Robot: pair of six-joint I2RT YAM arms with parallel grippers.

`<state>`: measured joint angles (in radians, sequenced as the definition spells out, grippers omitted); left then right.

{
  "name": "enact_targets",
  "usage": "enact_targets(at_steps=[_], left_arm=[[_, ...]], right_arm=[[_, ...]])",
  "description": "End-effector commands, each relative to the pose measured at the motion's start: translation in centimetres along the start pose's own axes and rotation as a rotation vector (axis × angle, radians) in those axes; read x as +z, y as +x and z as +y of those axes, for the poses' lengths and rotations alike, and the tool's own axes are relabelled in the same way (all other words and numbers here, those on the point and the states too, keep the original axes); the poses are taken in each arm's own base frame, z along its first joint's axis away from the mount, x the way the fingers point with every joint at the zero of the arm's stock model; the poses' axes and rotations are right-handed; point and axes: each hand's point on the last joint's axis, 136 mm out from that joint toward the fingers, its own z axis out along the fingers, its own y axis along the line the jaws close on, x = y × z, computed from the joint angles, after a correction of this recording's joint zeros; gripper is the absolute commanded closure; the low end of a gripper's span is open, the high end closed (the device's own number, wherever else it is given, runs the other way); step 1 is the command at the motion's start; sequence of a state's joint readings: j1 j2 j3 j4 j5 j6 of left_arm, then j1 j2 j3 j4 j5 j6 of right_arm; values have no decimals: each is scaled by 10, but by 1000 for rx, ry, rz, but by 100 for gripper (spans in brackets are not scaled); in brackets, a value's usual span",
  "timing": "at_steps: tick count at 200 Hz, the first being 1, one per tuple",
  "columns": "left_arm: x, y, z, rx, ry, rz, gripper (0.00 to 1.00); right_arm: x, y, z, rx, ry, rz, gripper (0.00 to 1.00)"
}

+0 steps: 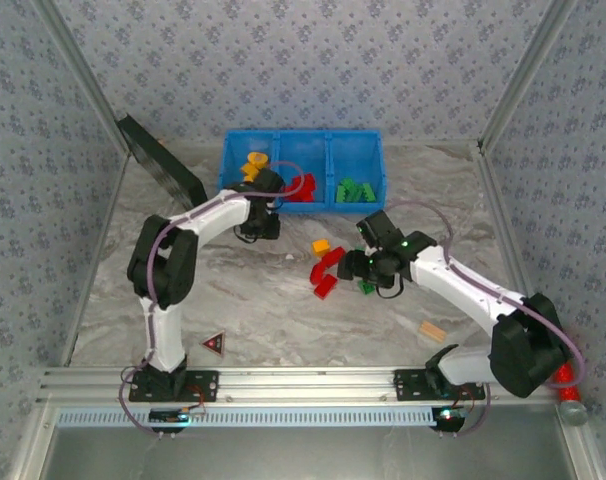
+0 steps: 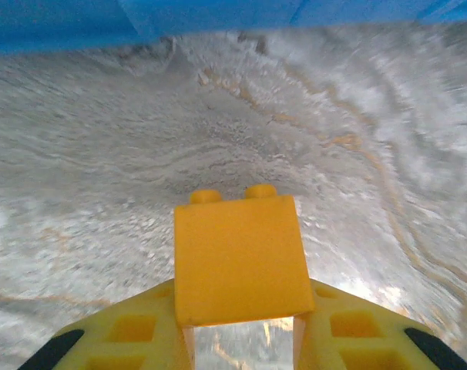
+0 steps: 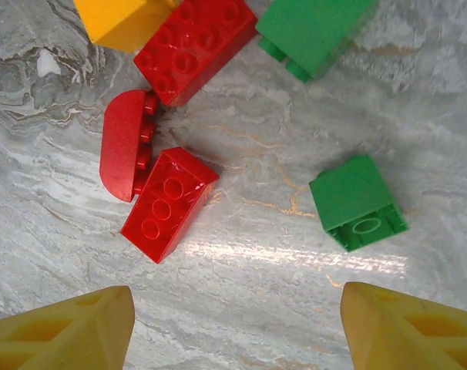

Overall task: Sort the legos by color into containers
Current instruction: Pick up the lego from the center of the table, then place the lego in the container.

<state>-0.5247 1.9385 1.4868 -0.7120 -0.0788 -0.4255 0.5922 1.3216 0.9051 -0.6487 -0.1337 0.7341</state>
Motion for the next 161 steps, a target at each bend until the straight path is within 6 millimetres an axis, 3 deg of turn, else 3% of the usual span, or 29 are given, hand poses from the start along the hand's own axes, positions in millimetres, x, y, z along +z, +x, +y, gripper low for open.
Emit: enact_targets(at_steps=[1, 36, 66, 113, 161], left_arm=[[-59, -36, 3, 45, 16, -143, 73], [-98, -86, 13, 26, 51, -286, 72], [-103, -125, 31, -60, 96, -346, 72], [-70, -167, 48, -92, 101, -341, 72], [-13, -181, 52, -118, 114, -252, 71]], right_arm=[[-1, -2, 4, 135, -15, -45, 26], [11, 3, 6, 237, -19, -63, 23], [19, 8, 8, 277, -18, -68, 20], [38, -2, 19, 262, -5, -65, 15], [57, 2, 33, 233, 9, -9, 14]])
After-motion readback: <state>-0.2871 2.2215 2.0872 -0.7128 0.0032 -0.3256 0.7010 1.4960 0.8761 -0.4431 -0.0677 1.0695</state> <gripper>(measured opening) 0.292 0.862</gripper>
